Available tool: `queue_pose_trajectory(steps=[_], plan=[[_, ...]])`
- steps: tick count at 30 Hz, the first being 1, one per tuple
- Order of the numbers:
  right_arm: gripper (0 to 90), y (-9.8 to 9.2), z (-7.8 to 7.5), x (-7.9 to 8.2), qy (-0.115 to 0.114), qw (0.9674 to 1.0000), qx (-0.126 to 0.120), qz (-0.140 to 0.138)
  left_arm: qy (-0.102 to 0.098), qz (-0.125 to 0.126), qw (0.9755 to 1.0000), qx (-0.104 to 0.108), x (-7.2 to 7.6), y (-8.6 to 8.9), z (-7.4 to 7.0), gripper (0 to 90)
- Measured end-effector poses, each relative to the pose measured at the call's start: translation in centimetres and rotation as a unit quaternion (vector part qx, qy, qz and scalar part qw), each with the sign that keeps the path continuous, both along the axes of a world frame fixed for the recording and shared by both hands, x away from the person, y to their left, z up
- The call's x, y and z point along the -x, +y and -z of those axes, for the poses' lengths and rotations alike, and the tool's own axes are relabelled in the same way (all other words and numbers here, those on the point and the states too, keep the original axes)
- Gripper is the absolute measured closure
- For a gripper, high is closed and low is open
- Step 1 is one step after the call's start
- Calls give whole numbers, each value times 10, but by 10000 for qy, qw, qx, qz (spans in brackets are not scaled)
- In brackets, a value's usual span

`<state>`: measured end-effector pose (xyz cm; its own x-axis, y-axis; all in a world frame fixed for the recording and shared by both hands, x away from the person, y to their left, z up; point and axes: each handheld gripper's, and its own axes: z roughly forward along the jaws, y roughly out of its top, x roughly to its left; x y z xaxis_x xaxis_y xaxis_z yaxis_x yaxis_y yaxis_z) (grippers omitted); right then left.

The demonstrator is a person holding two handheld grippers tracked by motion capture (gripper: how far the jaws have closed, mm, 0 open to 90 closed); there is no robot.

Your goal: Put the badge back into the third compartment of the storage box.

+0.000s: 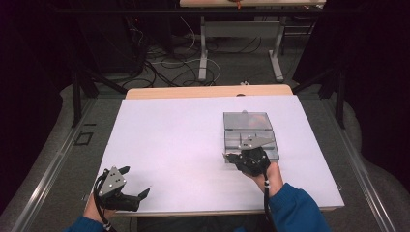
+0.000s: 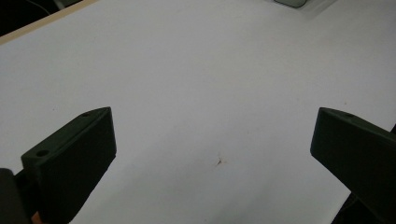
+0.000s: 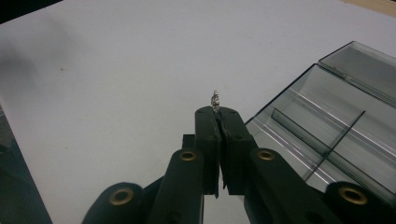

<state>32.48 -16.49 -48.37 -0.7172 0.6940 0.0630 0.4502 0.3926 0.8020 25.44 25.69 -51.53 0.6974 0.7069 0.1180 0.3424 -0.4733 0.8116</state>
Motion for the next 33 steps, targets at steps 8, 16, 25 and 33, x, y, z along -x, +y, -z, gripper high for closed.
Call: queue_pose_trajectory(steps=[8, 16, 25, 33], plan=[[874, -16, -2, 1, -62, 9998, -50, 183, 22, 5, 10000, 25, 0, 0, 0, 4], [874, -29, -4, 2, -93, 9993, -94, 353, 57, 14, 10000, 39, 0, -1, 1, 4], [874, -42, -6, 0, -134, 9984, -127, 538, 43, 13, 10000, 37, 0, -1, 0, 4], [874, -51, -7, -3, -152, 9972, -182, 712, 40, 15, 10000, 29, 1, -1, 0, 4]])
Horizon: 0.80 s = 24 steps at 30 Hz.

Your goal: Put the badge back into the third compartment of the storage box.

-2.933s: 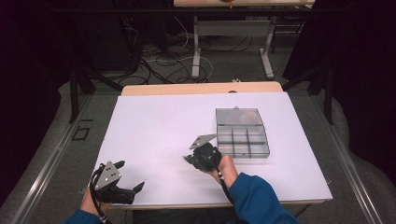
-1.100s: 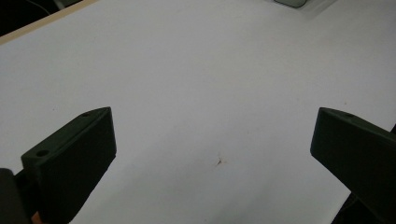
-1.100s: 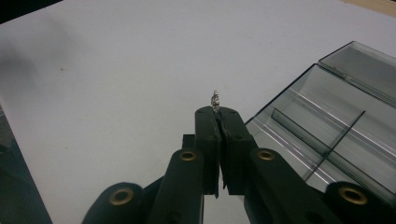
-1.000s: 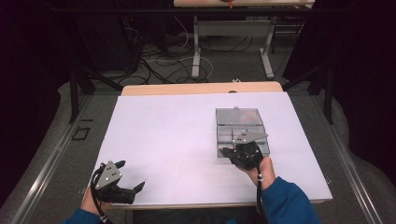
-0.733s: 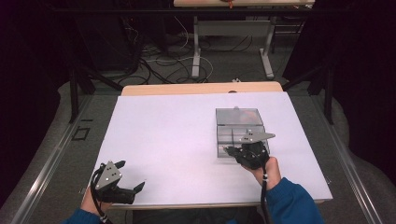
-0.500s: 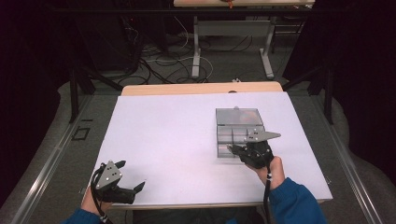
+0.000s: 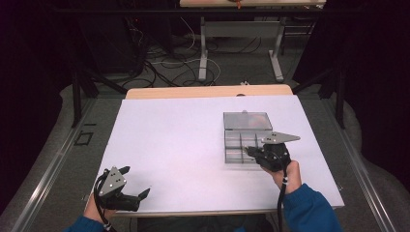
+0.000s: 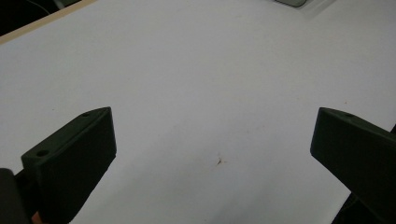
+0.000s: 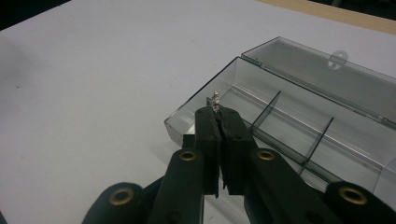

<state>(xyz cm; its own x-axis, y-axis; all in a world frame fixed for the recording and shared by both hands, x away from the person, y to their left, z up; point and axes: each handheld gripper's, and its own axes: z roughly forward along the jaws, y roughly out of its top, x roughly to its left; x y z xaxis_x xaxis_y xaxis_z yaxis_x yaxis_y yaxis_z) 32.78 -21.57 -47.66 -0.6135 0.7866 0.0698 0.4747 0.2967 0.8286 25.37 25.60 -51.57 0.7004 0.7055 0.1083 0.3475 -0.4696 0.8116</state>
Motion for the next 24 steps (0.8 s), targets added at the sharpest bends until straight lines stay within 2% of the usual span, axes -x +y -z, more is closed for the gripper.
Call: queue_pose_trajectory(steps=[24], plan=[[874, -17, -1, -7, -87, 9995, 25, 302, 8, 1, 10000, -10, -1, 0, 0, 4]])
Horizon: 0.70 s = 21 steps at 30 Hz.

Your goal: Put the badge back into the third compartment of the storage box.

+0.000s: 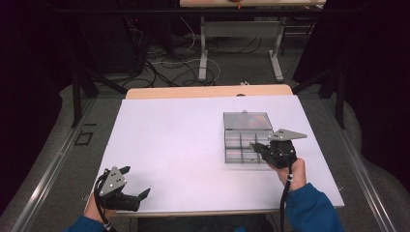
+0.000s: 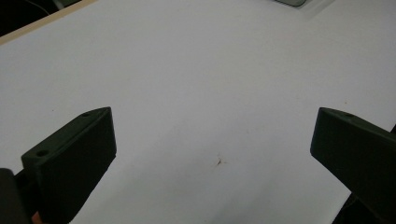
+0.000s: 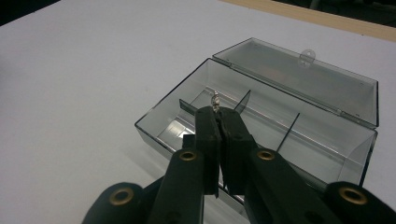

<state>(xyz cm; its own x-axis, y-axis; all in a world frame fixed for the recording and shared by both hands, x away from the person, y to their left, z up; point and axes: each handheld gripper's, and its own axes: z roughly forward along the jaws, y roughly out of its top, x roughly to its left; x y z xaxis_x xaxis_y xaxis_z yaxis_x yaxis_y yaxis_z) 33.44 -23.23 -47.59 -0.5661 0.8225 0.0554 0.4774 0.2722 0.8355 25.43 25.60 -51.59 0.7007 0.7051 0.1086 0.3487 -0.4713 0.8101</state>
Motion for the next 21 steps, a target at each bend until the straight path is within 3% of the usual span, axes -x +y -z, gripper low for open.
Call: queue_pose_trajectory(steps=[21], plan=[[875, -13, 1, -6, -6, 9996, -62, 267, -17, 12, 10000, -40, -1, -1, 0, 4]])
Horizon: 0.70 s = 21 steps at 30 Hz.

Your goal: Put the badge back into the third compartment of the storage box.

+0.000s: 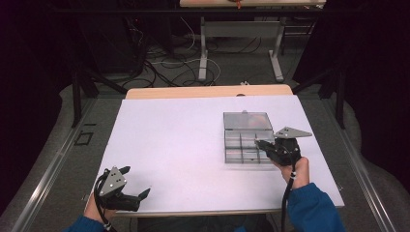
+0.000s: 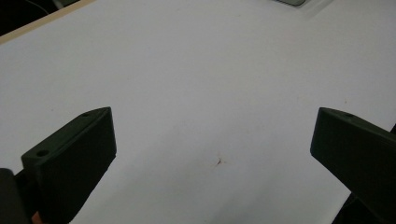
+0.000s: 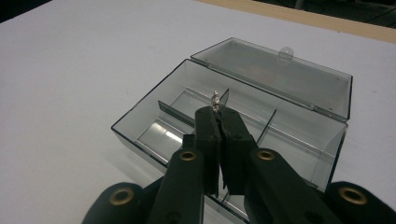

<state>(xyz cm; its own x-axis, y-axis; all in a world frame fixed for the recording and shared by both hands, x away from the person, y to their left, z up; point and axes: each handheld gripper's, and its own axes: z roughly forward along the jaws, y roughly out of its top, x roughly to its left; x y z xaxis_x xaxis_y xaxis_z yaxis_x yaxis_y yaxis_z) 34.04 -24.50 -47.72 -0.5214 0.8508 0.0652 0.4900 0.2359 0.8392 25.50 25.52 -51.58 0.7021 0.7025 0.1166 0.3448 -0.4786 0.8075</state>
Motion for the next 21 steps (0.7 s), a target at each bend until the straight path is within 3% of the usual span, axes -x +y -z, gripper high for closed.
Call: queue_pose_trajectory(steps=[21], plan=[[874, -11, 2, -7, -39, 9997, 92, 221, -10, 9, 10000, -8, 1, 0, 0, 4]])
